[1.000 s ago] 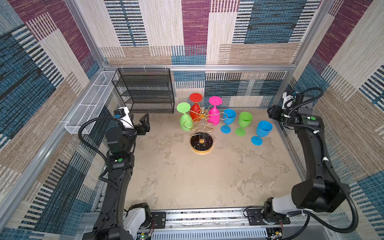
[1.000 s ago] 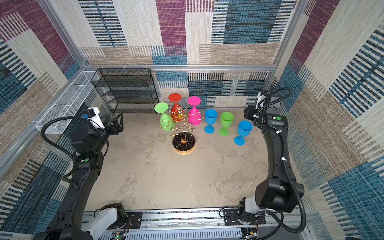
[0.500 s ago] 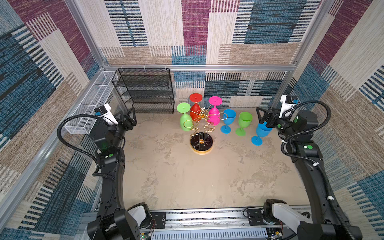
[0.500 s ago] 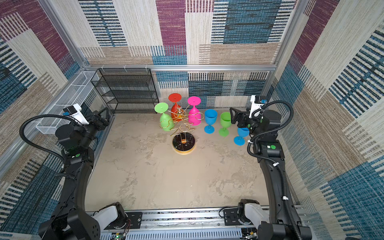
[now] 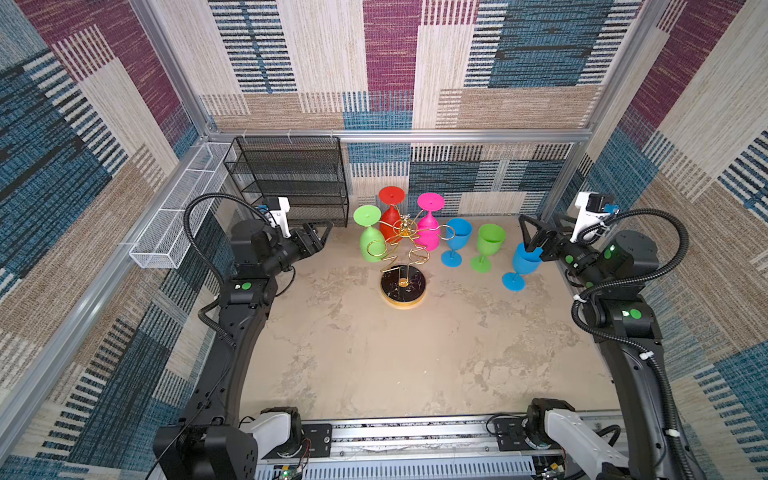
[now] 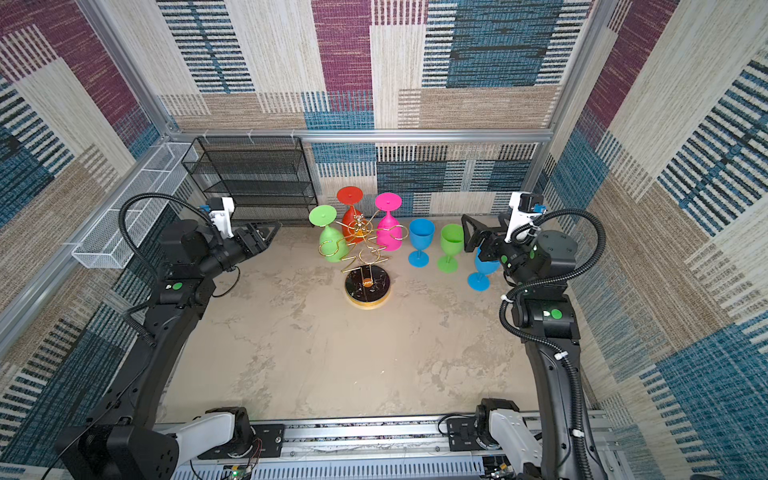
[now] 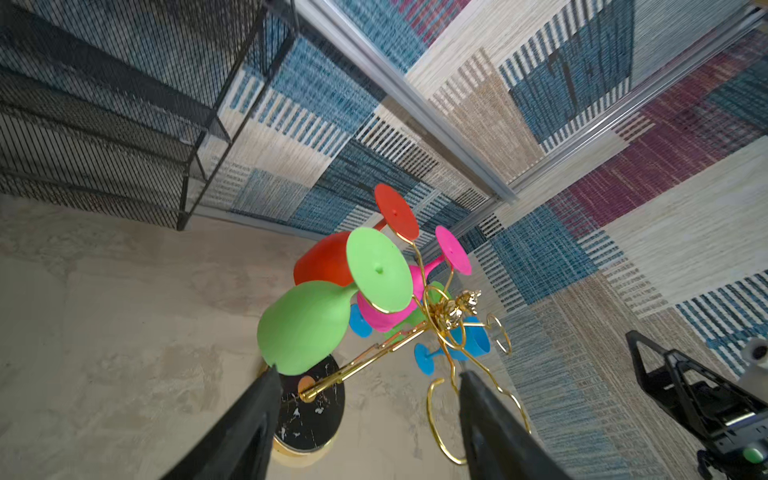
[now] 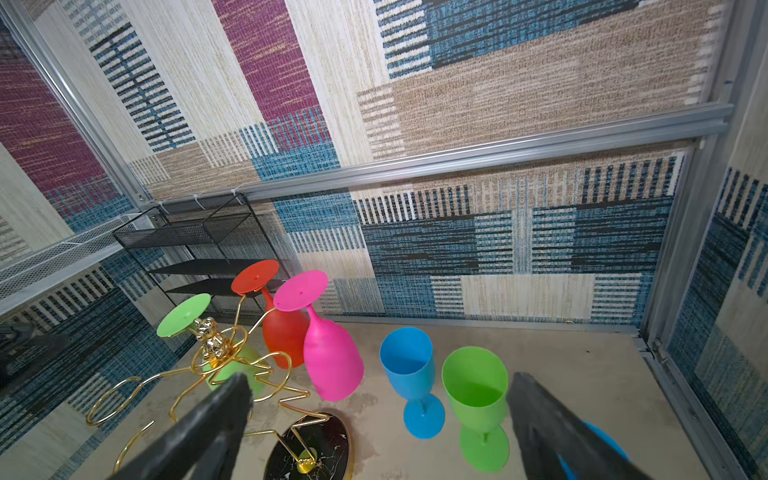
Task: Take the wine glass off the wine glass rack
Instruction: 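Move the left gripper to the green glass hanging on the rack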
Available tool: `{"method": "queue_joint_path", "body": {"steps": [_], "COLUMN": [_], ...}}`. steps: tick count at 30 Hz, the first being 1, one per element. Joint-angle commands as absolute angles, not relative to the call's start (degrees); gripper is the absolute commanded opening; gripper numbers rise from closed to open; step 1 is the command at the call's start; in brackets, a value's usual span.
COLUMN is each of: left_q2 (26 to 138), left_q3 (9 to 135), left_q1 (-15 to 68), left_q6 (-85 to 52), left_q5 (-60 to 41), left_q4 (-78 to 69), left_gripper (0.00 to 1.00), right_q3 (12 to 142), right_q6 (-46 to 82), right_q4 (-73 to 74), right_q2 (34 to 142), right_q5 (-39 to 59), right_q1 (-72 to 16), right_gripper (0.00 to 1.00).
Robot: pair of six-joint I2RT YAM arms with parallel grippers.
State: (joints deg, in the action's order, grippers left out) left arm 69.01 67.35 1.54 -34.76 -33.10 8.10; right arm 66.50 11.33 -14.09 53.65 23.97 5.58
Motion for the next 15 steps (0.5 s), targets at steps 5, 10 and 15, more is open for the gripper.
{"method": "queue_joint_path", "body": {"steps": [5, 10, 15], "left_q2": [75.59, 80.51, 84.4], "left_q3": [74.69, 79.26, 82.12], "left_q1": [4.97, 6.45, 8.16], "left_q6": [-34.98, -36.08, -35.85], "left_q5": [-29.03, -28.49, -27.66], "left_q4": [15.86, 16.95, 16.58], "left_gripper": [0.73, 0.73, 0.74], "right_q3": [63.88, 63.81, 64.55], "right_q6": [13.01, 13.16, 13.32], "right_q4": [-14.3, -15.55, -16.21], "right_q2": [50.95, 49.58, 49.15], "right_q5": [26.63, 27.65, 28.92], "right_q1": [5.49, 5.54, 5.54], "right_gripper": [1.0, 1.0, 0.99]}}
